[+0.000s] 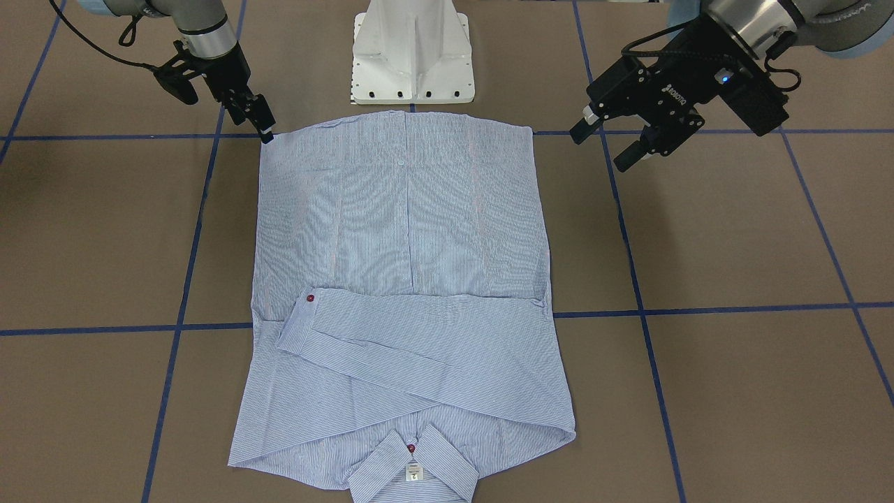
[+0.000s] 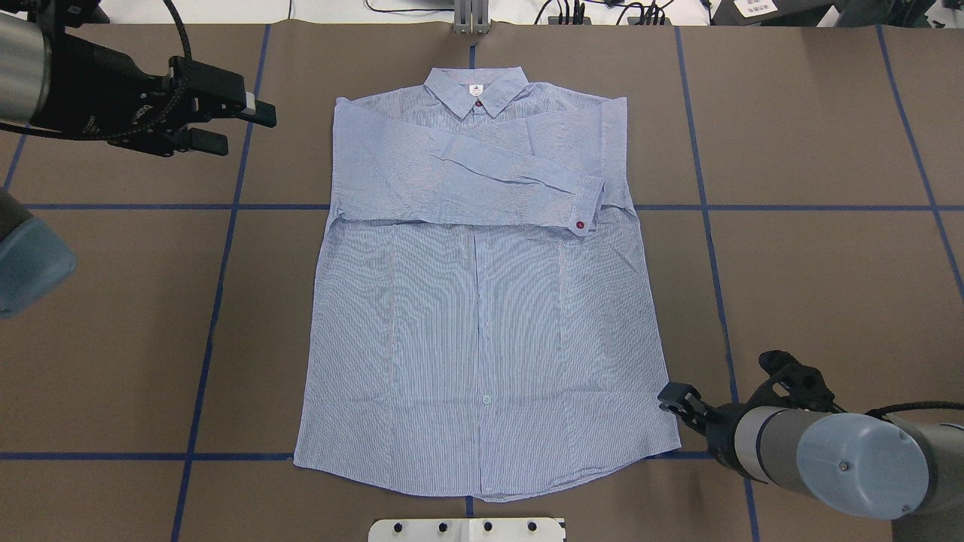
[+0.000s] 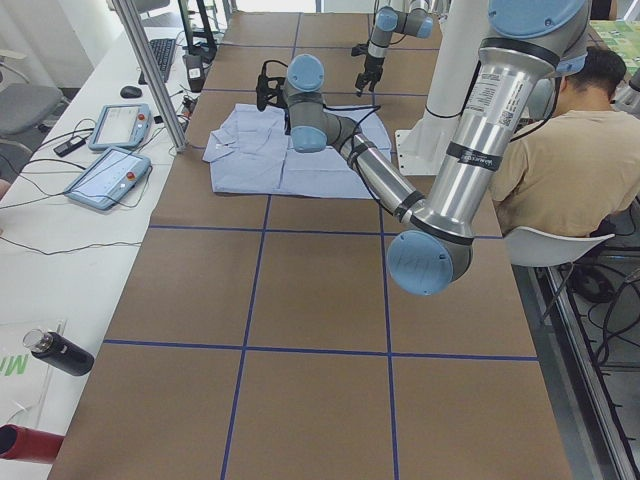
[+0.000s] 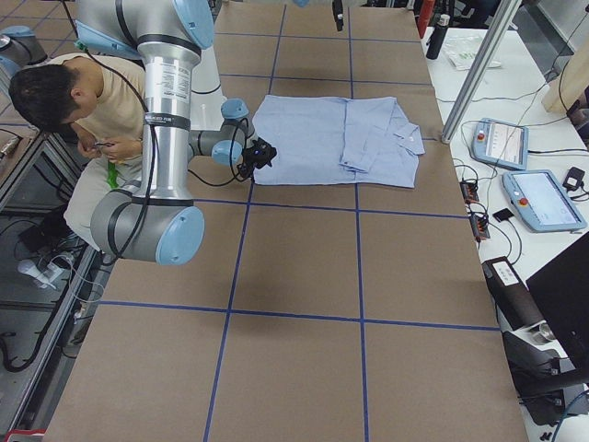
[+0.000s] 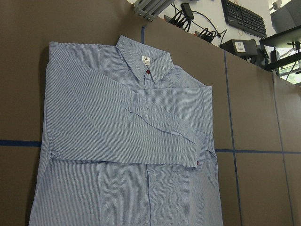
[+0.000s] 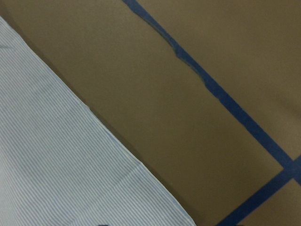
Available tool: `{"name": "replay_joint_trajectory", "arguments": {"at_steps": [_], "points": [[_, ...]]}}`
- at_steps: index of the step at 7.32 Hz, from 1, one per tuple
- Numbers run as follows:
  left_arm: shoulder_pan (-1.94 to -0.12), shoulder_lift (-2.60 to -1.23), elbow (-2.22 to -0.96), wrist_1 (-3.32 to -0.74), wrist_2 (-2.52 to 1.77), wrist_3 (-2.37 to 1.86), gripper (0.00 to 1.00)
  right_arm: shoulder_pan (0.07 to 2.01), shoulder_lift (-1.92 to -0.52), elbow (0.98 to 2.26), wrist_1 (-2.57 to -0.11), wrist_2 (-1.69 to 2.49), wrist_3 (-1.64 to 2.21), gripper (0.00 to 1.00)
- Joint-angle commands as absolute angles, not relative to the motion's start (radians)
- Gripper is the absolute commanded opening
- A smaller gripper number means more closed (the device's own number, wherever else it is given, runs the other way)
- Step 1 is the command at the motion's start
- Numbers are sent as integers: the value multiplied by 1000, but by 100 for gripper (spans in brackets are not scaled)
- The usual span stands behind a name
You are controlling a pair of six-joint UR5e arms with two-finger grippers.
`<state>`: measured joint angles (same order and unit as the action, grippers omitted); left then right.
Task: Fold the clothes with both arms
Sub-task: 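Release the sleeve with the left gripper while the right gripper moves to the hem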
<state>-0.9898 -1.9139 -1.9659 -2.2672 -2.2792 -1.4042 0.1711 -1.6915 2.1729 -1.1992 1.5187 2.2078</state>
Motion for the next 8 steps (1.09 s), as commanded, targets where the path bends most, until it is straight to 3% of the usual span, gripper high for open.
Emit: {"name": "replay_joint_trajectory", "arguments": {"at_steps": [1, 5, 8], "points": [[-991, -1911, -1974, -2267, -2278, -1404, 95, 146, -1671, 2134, -1198, 1517, 2229, 86], [-989, -1907, -1977, -2267, -2278, -1404, 95, 130, -1646, 2096, -1197, 1519, 2230, 81], [-989, -1907, -1977, -2267, -2278, -1404, 94, 132, -1631, 2083, -1197, 1517, 2230, 57]]}}
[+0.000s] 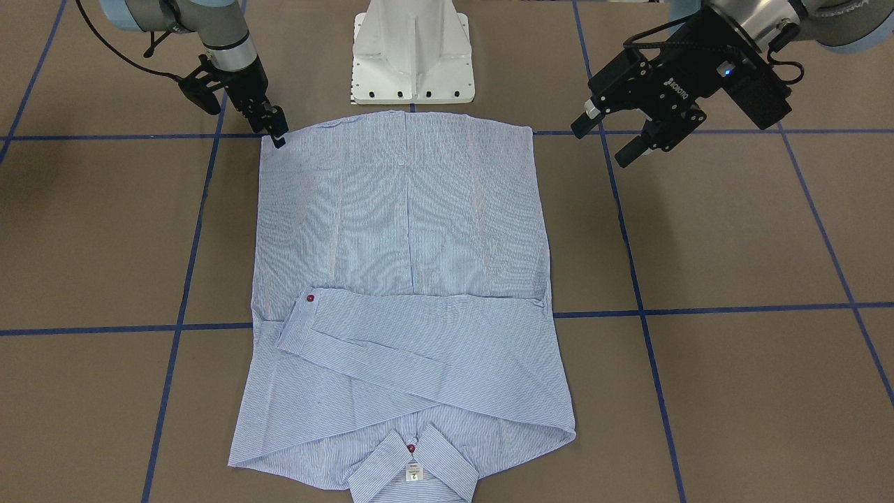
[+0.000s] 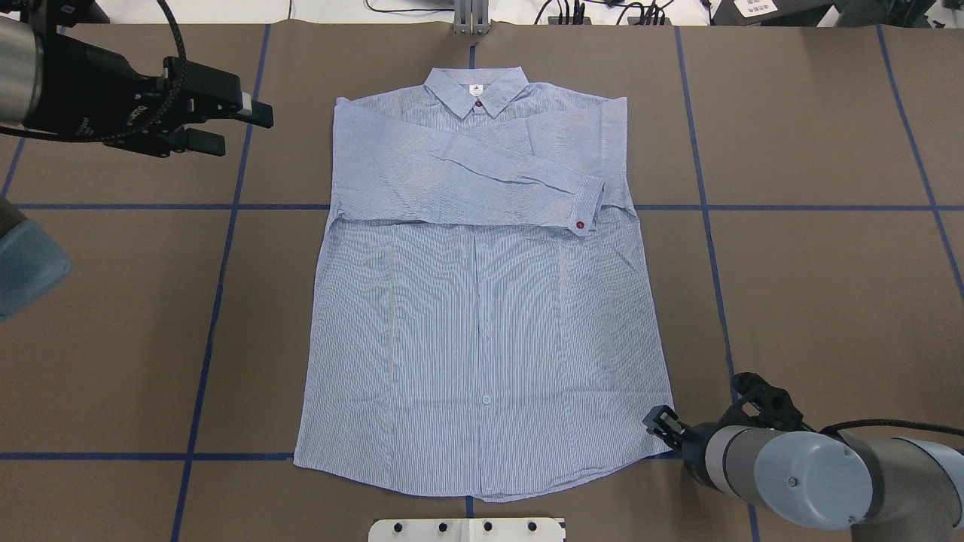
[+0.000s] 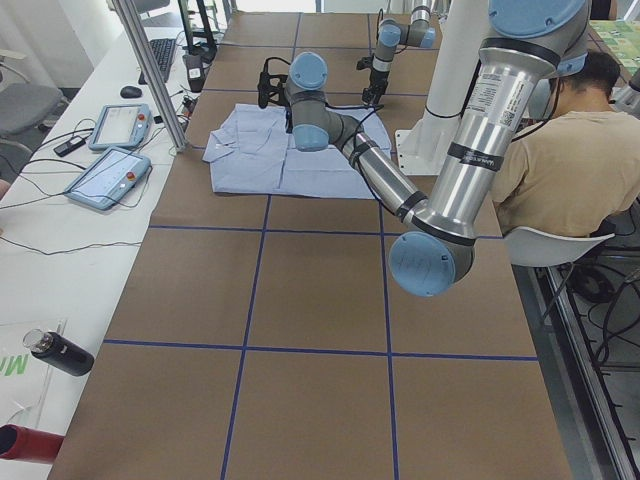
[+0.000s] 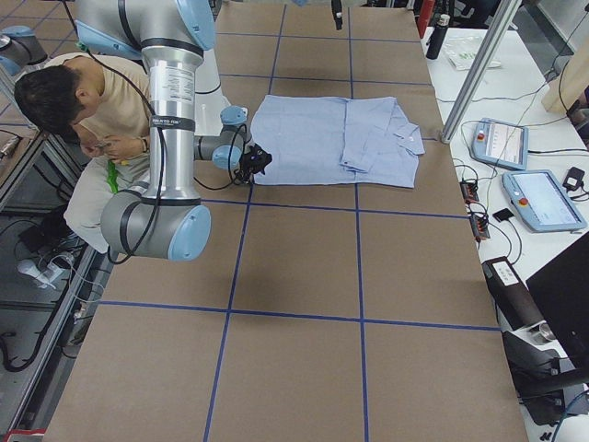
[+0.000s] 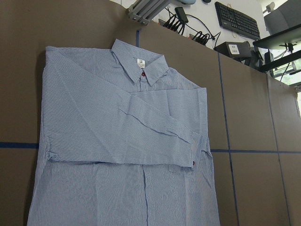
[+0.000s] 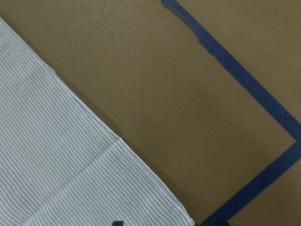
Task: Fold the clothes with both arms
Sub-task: 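Release the sleeve with the left gripper while the right gripper moves to the hem, then lower the left gripper to its nearest hem corner while the right gripper waits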
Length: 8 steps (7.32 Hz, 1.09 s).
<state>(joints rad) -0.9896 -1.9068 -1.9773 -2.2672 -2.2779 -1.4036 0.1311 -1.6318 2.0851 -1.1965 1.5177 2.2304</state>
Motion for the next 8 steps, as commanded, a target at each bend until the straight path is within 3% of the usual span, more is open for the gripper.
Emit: {"name": "replay_joint_trajectory", "arguments": {"at_steps": [1, 3, 4, 5, 8], "points": [[-989, -1899, -1977, -2267, -2278, -1404, 94, 132, -1631, 2074, -1197, 1519, 2229, 56], [-989, -1898, -1979, -2267, -2278, -1404, 94, 135, -1637, 2072, -1197, 1517, 2229, 49], [-991, -1898, -1979, -2267, -2278, -1404, 94, 135, -1631, 2075, -1197, 1517, 2230, 20], [-991, -1896, -1979, -2267, -2278, -1404, 94, 137, -1635, 2080, -1197, 1517, 2229, 0], [-991, -1879, -1983, -2267, -2275, -1404, 94, 140, -1643, 2091, -1197, 1517, 2229, 0]]}}
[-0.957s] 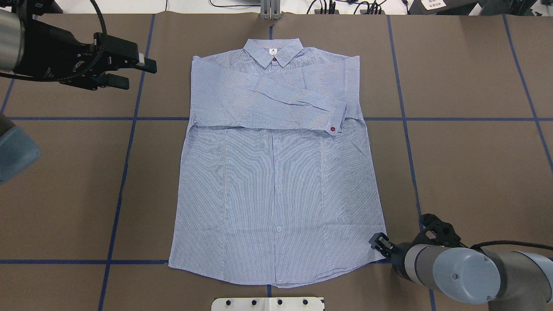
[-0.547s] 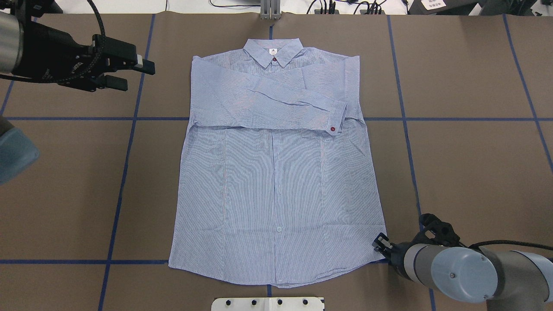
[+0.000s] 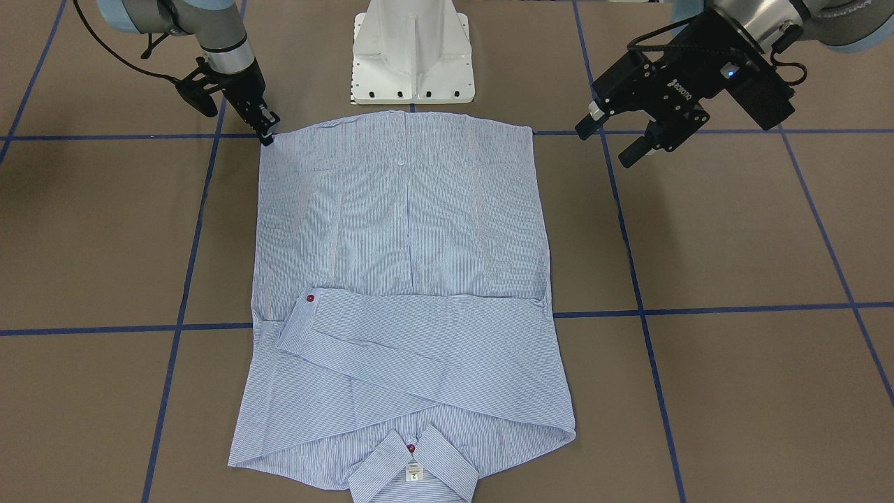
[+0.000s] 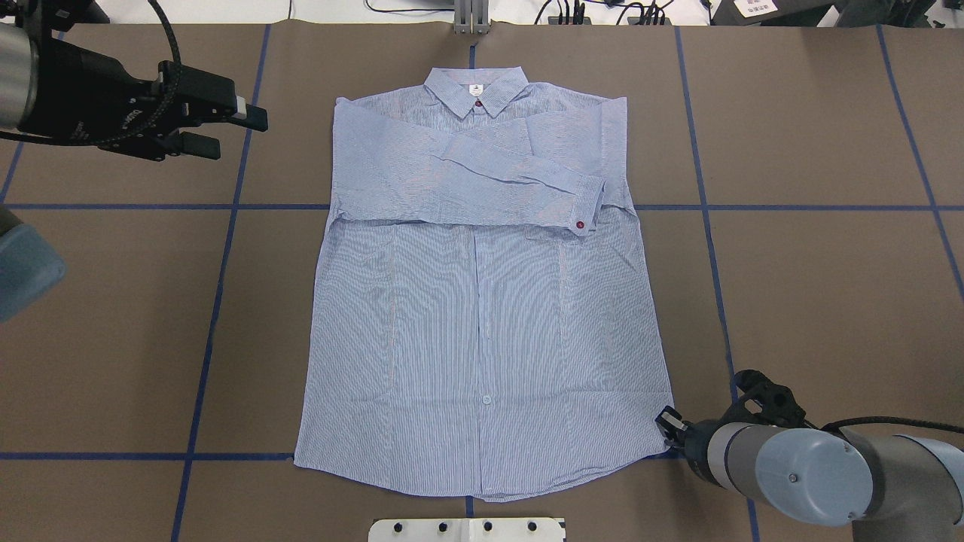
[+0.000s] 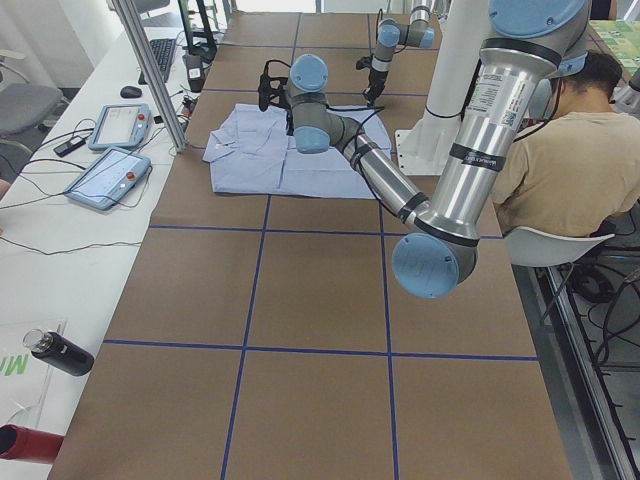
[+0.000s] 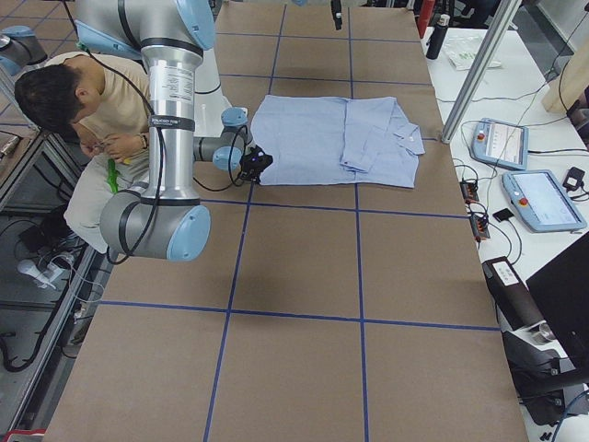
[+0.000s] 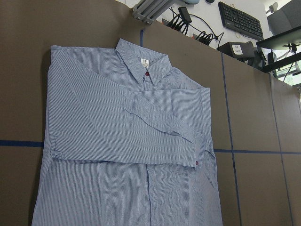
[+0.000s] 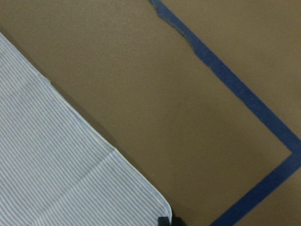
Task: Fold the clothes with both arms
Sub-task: 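Lower the left gripper to its nearest hem corner while the right gripper waits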
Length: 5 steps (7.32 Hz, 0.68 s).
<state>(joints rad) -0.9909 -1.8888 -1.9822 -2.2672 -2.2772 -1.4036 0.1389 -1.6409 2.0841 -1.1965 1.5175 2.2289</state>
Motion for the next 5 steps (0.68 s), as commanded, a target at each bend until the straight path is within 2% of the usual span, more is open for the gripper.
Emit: {"name": "replay_joint_trajectory", "arguments": {"at_steps": [1, 2, 4, 5], "points": [[-989, -1873, -1985, -2257, -2270, -1416, 94, 141, -1646, 2118, -1198, 1520, 2229, 0], [-965, -1871, -2005, -2162, -2244, -1437, 99, 141, -1646, 2129, -1200, 1520, 2229, 0], [-840, -1778, -2081, -2094, -2143, -1484, 99, 143, -1644, 2135, -1200, 1525, 2224, 0], [-727, -1659, -2173, -2094, -2028, -1541, 99, 143, -1646, 2137, -1200, 1528, 2221, 0]]}}
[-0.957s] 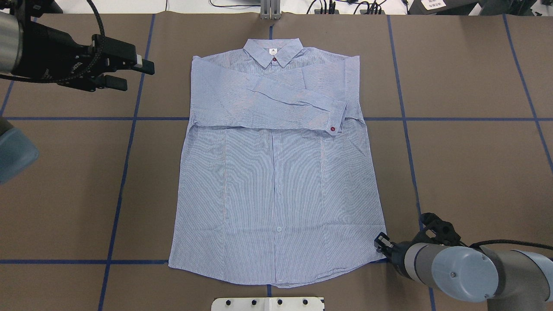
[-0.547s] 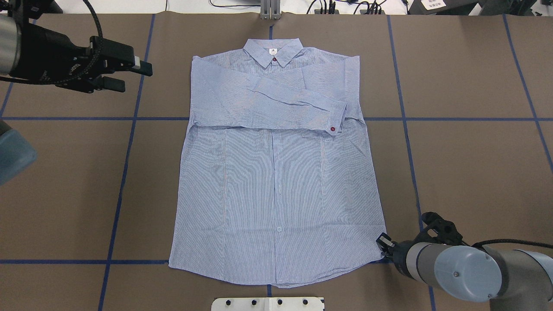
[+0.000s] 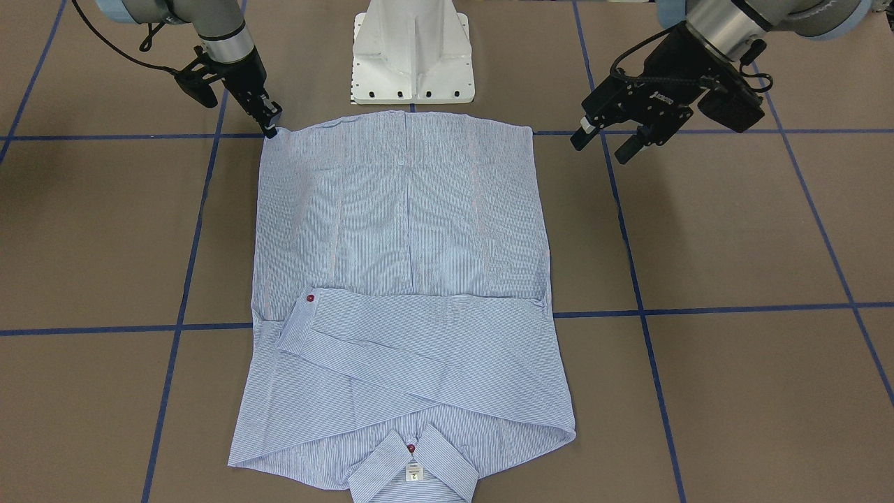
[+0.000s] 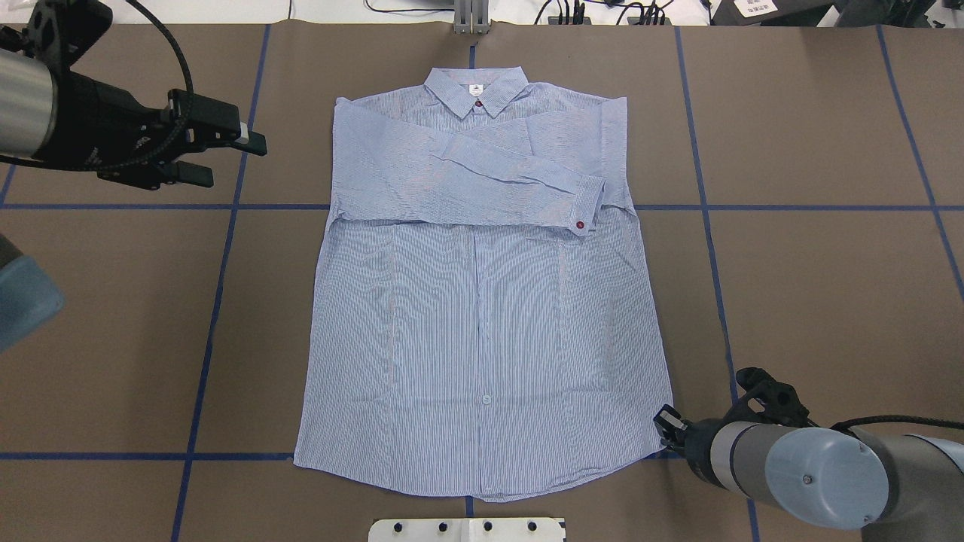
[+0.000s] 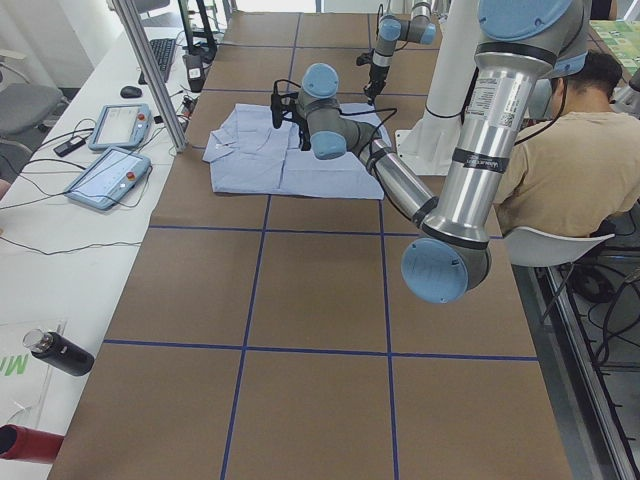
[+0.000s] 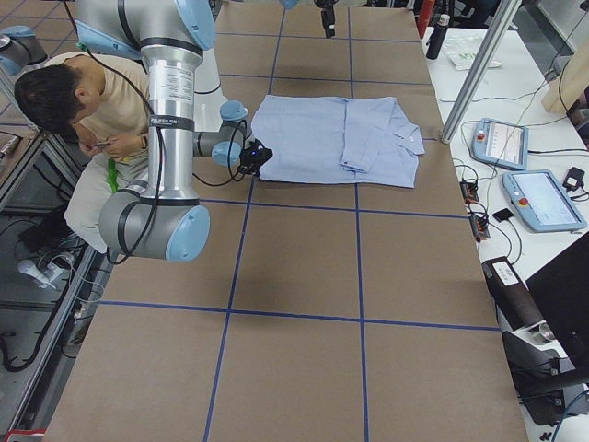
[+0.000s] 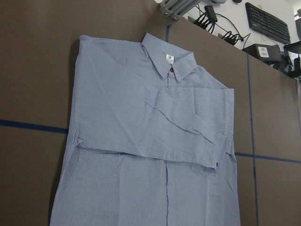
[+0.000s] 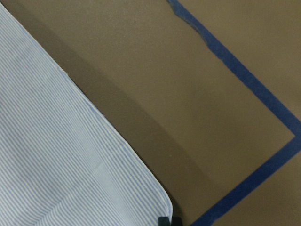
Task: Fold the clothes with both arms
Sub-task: 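Lower the left gripper to its nearest hem corner while the right gripper waits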
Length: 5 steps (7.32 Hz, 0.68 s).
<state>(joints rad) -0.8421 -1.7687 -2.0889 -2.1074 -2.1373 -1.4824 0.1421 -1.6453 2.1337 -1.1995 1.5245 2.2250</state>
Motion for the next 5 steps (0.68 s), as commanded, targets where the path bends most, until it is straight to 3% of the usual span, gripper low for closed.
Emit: {"name": "replay_joint_trajectory", "arguments": {"at_steps": [1, 2, 3, 4, 5], "points": [[-650, -1599, -2227, -2094, -2002, -1595, 97, 150, -1647, 2141, -1200, 1528, 2221, 0], [-538, -1592, -2217, -2092, -1950, -1668, 93, 153, -1646, 2148, -1200, 1529, 2223, 0], [-441, -1589, -2207, -2091, -1834, -1699, 83, 155, -1647, 2148, -1200, 1528, 2223, 0], [-405, -1591, -2207, -2077, -1829, -1774, 100, 155, -1647, 2148, -1200, 1528, 2221, 0], [-362, -1591, -2201, -2075, -1829, -1845, 100, 158, -1646, 2148, -1200, 1529, 2223, 0]]}}
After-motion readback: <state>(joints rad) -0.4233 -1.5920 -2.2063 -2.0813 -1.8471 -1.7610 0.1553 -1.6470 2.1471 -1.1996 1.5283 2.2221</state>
